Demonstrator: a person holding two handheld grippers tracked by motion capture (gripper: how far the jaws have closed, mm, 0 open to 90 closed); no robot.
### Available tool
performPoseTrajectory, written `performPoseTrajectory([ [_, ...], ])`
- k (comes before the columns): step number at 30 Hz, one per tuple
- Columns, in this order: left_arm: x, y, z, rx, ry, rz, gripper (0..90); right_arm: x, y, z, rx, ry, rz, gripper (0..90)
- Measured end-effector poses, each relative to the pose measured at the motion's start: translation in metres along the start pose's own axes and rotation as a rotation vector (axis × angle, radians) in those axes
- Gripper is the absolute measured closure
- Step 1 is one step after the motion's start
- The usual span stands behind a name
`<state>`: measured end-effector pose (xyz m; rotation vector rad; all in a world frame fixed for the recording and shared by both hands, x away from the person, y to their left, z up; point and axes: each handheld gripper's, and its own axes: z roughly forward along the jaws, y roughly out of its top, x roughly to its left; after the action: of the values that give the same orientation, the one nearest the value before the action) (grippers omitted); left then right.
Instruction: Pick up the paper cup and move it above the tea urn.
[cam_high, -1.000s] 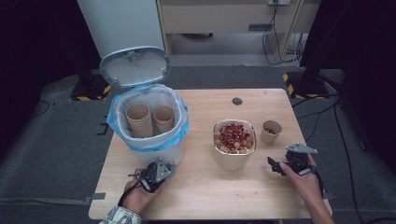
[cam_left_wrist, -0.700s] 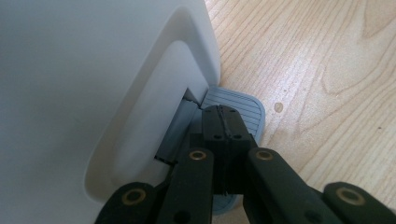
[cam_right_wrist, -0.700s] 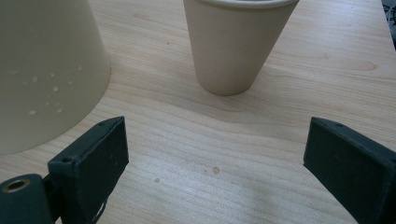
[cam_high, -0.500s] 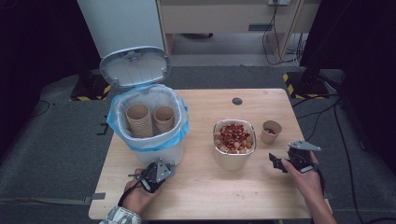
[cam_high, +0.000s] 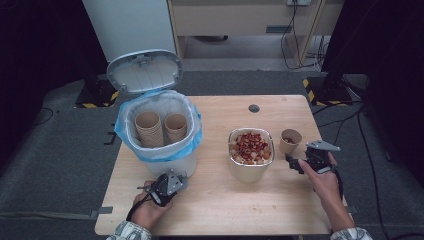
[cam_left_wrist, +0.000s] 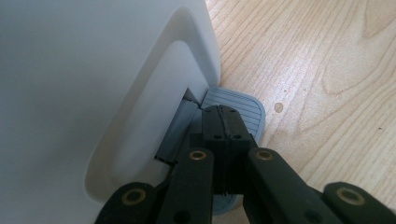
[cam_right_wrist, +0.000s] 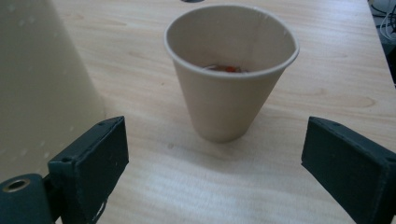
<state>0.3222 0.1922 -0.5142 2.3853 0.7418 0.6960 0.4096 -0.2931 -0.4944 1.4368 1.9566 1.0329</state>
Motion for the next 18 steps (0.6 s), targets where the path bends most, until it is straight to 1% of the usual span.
performPoseTrajectory([
  [1,0.000,0.000,0.000,0.000,0.000,0.000,89.8,0.000,0.002,0.002,-0.003,0.001,0.010,8.2],
  [3,0.000,0.000,0.000,0.000,-0.001,-0.001,89.8,0.000,0.003,0.003,-0.008,0.003,0.014,8.2],
  [4,0.000,0.000,0.000,-0.002,-0.002,0.000,89.8,0.000,0.006,0.007,-0.020,0.002,0.017,8.2],
  [5,0.000,0.000,0.000,-0.003,-0.002,0.000,89.8,0.000,0.007,0.009,-0.020,0.004,0.023,8.2],
  [8,0.000,0.000,0.000,0.000,0.000,0.004,89.8,0.002,0.008,0.013,-0.016,-0.002,0.012,8.2],
  [9,0.000,0.000,0.000,0.002,0.000,0.001,89.8,0.004,0.009,0.018,-0.018,-0.002,0.005,7.9],
  [12,0.000,0.000,0.000,0.003,0.000,0.001,89.8,0.006,0.009,0.021,-0.019,-0.008,0.000,7.8],
  [13,0.000,0.000,0.000,0.003,0.000,0.001,89.8,0.006,0.011,0.026,-0.028,-0.013,0.007,7.4],
  [18,0.000,0.000,0.000,-0.001,0.001,0.001,89.8,0.003,0.015,0.036,-0.037,-0.024,0.032,7.7],
])
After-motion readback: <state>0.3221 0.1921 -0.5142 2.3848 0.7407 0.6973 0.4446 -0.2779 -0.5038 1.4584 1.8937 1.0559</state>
